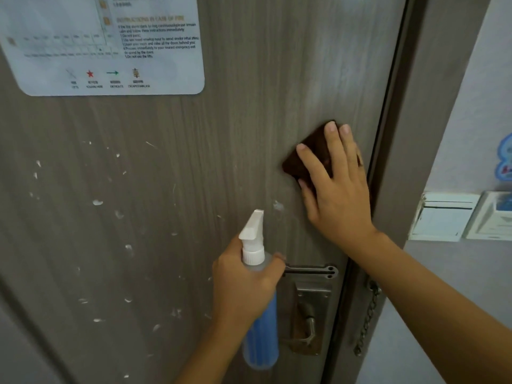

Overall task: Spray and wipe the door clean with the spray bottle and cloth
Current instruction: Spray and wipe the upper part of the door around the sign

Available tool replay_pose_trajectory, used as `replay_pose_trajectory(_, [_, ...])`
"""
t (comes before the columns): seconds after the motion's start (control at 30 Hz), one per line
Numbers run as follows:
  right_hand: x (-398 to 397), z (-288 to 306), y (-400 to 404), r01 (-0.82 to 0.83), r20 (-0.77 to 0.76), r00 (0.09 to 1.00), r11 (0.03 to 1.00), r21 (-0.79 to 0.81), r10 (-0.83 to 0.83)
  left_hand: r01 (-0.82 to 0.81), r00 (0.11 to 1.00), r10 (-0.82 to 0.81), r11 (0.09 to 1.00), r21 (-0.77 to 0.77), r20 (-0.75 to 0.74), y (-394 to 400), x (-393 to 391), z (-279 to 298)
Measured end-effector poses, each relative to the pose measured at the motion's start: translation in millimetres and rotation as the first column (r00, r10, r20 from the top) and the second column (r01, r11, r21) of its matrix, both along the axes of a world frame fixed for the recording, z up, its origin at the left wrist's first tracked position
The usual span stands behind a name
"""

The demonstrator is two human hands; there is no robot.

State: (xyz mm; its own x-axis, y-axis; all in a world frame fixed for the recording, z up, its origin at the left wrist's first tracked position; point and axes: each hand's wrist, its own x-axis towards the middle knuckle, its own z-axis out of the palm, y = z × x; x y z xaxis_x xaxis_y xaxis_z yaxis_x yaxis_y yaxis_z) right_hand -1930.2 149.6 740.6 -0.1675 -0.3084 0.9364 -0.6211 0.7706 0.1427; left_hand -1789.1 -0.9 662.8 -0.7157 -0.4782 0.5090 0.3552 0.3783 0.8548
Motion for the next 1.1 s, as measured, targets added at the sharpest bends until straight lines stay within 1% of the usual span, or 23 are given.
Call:
replay_pose_trajectory(0.1, [4.9, -31.8, -9.2, -0.021, 0.051, 0.998, 0.974, -0.227, 0.034, -0.007, 0.999, 0.008, 1.0, 0.024, -0.034, -11.4, 6.0, 1.8])
replay_pose_trajectory(0.2, [16.6, -71.0, -36.1, 0.026, 0.144, 0.988, 0.882, -0.471, 0.048, -0.036, 0.999, 0.038, 0.999, 0.035, -0.039, -25.0, 13.1, 2.6])
replay_pose_trajectory(0.27, [22.9, -85.8, -62.9, 0.067, 0.183, 0.982, 0.826, -0.56, 0.045, -0.039, 0.999, 0.04, 0.999, 0.03, -0.037, -35.1, 16.6, 2.7])
replay_pose_trajectory(0.3, [25.7, -89.3, -77.2, 0.068, 0.193, 0.98, 0.822, -0.565, 0.051, -0.037, 0.999, 0.038, 0.999, 0.024, -0.039, -40.2, 18.0, 2.7])
replay_pose_trajectory(0.33, [27.7, -91.4, -89.9, 0.054, 0.192, 0.98, 0.846, -0.53, 0.058, -0.035, 0.999, 0.036, 0.999, 0.02, -0.04, -45.1, 19.4, 3.3])
replay_pose_trajectory(0.37, [28.4, -93.2, -98.4, 0.026, 0.173, 0.983, 0.894, -0.448, 0.058, -0.032, 0.999, 0.032, 0.999, 0.021, -0.042, -49.5, 20.5, 4.3])
replay_pose_trajectory(0.43, [24.1, -95.7, -95.6, -0.024, 0.094, 0.995, 0.981, -0.194, 0.043, -0.021, 0.999, 0.023, 0.999, 0.031, -0.048, -57.4, 21.8, 6.5])
replay_pose_trajectory(0.47, [20.8, -95.8, -85.2, -0.026, 0.059, 0.998, 0.997, -0.076, 0.03, -0.019, 0.998, 0.021, 0.999, 0.037, -0.055, -61.1, 22.1, 7.1])
replay_pose_trajectory(0.5, [18.6, -95.4, -72.5, -0.02, 0.045, 0.999, 1.0, 0.004, 0.019, -0.02, 0.998, 0.022, 0.999, 0.042, -0.063, -65.0, 21.9, 7.4])
replay_pose_trajectory(0.53, [18.1, -95.3, -59.4, -0.01, 0.054, 0.999, 0.999, 0.033, 0.008, -0.018, 0.997, 0.021, 0.999, 0.047, -0.071, -68.5, 21.9, 7.5])
replay_pose_trajectory(0.57, [19.1, -94.8, -47.8, -0.002, 0.079, 0.997, 1.0, 0.004, 0.002, -0.013, 0.997, 0.016, 0.999, 0.049, -0.079, -71.5, 21.7, 7.5])
replay_pose_trajectory(0.63, [20.3, -87.5, -34.7, 0.005, 0.121, 0.993, 0.982, -0.19, 0.018, 0.001, 0.996, 0.004, 0.999, 0.046, -0.093, -76.5, 21.3, 7.0])
replay_pose_trajectory(0.7, [18.7, -69.6, -41.8, 0.021, 0.12, 0.992, 0.919, -0.394, 0.029, 0.013, 0.996, -0.009, 0.999, 0.043, -0.084, -79.7, 20.5, 6.0])
replay_pose_trajectory(0.73, [17.9, -59.0, -51.6, 0.032, 0.124, 0.992, 0.884, -0.466, 0.029, 0.022, 0.997, -0.018, 0.999, 0.046, -0.075, -80.5, 19.9, 5.4])
replay_pose_trajectory(0.8, [18.9, -43.5, -76.2, 0.041, 0.135, 0.99, 0.826, -0.563, 0.043, 0.036, 0.997, -0.033, 0.998, 0.052, -0.07, -80.9, 18.0, 5.5])
replay_pose_trajectory(0.83, [20.0, -42.4, -85.7, 0.033, 0.131, 0.99, 0.821, -0.571, 0.051, 0.038, 0.997, -0.035, 0.998, 0.051, -0.071, -80.9, 16.7, 5.8])
replay_pose_trajectory(0.87, [20.7, -47.0, -89.9, 0.02, 0.123, 0.991, 0.845, -0.535, 0.054, 0.04, 0.997, -0.037, 0.998, 0.052, -0.072, -80.7, 15.5, 6.1])
replay_pose_trajectory(0.9, [21.1, -56.3, -88.3, 0.002, 0.11, 0.992, 0.892, -0.452, 0.054, 0.044, 0.997, -0.04, 0.997, 0.057, -0.072, -80.3, 14.5, 6.5])
replay_pose_trajectory(0.97, [19.6, -79.2, -66.9, -0.045, 0.059, 0.997, 0.977, -0.21, 0.059, 0.053, 0.996, -0.047, 0.996, 0.074, -0.081, -81.2, 13.0, 5.4])
replay_pose_trajectory(1.0, [17.1, -87.7, -50.9, -0.05, 0.029, 0.998, 0.993, -0.104, 0.053, 0.055, 0.995, -0.048, 0.995, 0.081, -0.086, -82.4, 12.5, 4.2])
replay_pose_trajectory(1.03, [14.2, -91.9, -36.0, -0.041, 0.004, 0.999, 0.998, -0.04, 0.041, 0.054, 0.995, -0.047, 0.995, 0.084, -0.087, -83.9, 12.3, 3.1])
replay_pose_trajectory(1.07, [10.8, -91.8, -25.7, -0.032, -0.013, 0.999, 0.999, -0.032, 0.032, 0.052, 0.995, -0.045, 0.995, 0.086, -0.087, -85.5, 12.2, 2.2])
replay_pose_trajectory(1.1, [7.4, -87.5, -21.9, -0.029, -0.02, 0.999, 0.997, -0.075, 0.027, 0.051, 0.995, -0.044, 0.995, 0.087, -0.086, -86.8, 12.1, 1.9])
